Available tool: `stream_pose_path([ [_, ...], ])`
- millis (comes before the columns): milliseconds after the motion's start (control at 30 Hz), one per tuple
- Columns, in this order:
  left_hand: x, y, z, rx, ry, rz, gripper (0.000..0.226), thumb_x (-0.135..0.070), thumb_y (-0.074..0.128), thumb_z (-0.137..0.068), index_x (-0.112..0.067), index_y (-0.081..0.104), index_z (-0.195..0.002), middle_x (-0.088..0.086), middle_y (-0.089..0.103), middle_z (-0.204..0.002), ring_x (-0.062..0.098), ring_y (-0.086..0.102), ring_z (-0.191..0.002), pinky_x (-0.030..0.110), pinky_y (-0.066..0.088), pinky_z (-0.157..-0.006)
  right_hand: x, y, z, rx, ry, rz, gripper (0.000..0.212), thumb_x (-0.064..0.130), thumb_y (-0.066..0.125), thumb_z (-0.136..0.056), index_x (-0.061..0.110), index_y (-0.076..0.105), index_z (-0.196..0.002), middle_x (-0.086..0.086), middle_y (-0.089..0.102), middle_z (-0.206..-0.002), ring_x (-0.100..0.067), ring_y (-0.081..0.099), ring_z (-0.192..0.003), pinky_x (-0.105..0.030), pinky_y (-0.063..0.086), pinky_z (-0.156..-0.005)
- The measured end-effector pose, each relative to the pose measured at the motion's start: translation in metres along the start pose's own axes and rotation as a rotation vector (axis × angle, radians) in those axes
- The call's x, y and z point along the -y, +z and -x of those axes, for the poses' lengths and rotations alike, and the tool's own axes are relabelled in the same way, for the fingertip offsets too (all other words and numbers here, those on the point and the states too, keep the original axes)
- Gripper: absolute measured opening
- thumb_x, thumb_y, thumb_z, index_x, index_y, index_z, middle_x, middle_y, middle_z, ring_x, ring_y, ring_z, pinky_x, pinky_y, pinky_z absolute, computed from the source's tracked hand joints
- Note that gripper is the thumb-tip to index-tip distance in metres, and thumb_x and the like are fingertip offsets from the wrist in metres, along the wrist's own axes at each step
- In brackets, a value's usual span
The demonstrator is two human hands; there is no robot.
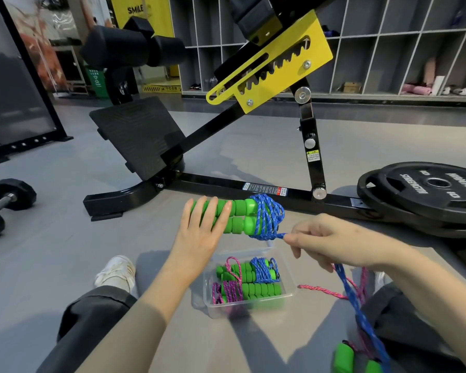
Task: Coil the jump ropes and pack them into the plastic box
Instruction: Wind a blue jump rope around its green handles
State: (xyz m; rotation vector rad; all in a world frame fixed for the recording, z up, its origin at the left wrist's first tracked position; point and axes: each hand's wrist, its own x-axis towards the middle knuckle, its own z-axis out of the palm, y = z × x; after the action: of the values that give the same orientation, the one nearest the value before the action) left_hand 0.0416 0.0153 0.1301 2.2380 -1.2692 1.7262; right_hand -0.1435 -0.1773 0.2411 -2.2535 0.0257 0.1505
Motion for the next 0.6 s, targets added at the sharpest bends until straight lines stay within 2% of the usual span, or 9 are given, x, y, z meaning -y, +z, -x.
stream_pose_path([
  [133, 0.005, -0.001, 0.005, 0.060, -0.023, 0.000, 0.049, 0.011, 0.017, -0.092, -0.001, 0.042, -0.132, 0.022, 0.041, -0.120, 0.041, 0.043, -0.110, 0.055, 0.033, -0.100, 0.006, -0.016, 0.006, -0.106, -0.072, 0.000, 0.032, 0.038, 0.054, -0.088, 0.015, 0.058, -0.065, 0.003, 0.040, -0.042, -0.012, 0.041, -0.041, -0.016, 0.028, -0.041],
  [267, 0.004, 0.000, 0.005, 0.019, 0.066, 0.034, 0.053, 0.015, 0.033, -0.084, -0.002, 0.042, -0.133, 0.022, 0.042, -0.120, 0.040, 0.043, -0.110, 0.055, 0.029, -0.105, 0.003, -0.024, 0.002, -0.317, -0.173, -0.072, 0.040, 0.049, 0.050, -0.079, 0.012, 0.059, -0.065, 0.004, 0.039, -0.044, -0.012, 0.037, -0.045, -0.016, 0.030, -0.045],
  [367, -0.006, -0.006, -0.002, -0.030, 0.132, 0.095, 0.054, 0.015, 0.031, -0.084, -0.004, 0.043, -0.133, 0.020, 0.041, -0.122, 0.038, 0.043, -0.113, 0.053, 0.023, -0.109, -0.009, -0.028, -0.007, -0.443, -0.209, -0.096, 0.039, 0.039, 0.051, -0.088, 0.007, 0.059, -0.068, 0.004, 0.038, -0.047, -0.011, 0.036, -0.049, -0.015, 0.030, -0.047],
  [467, -0.015, -0.016, -0.008, -0.043, 0.191, 0.168, 0.049, 0.012, 0.027, -0.092, -0.006, 0.040, -0.135, 0.019, 0.040, -0.126, 0.038, 0.042, -0.118, 0.053, 0.024, -0.111, -0.024, -0.028, -0.017, -0.520, -0.200, -0.122, 0.038, 0.033, 0.051, -0.093, 0.002, 0.057, -0.072, 0.003, 0.038, -0.048, -0.008, 0.035, -0.047, -0.015, 0.029, -0.047],
  [600, -0.022, -0.028, -0.020, -0.058, 0.156, 0.234, 0.043, 0.008, 0.026, -0.097, -0.007, 0.043, -0.133, 0.019, 0.040, -0.128, 0.037, 0.042, -0.120, 0.054, 0.026, -0.111, -0.035, -0.025, -0.025, -0.530, -0.171, -0.369, 0.033, 0.025, 0.050, -0.094, 0.009, 0.056, -0.066, 0.011, 0.035, -0.046, -0.006, 0.030, -0.046, -0.014, 0.031, -0.048],
])
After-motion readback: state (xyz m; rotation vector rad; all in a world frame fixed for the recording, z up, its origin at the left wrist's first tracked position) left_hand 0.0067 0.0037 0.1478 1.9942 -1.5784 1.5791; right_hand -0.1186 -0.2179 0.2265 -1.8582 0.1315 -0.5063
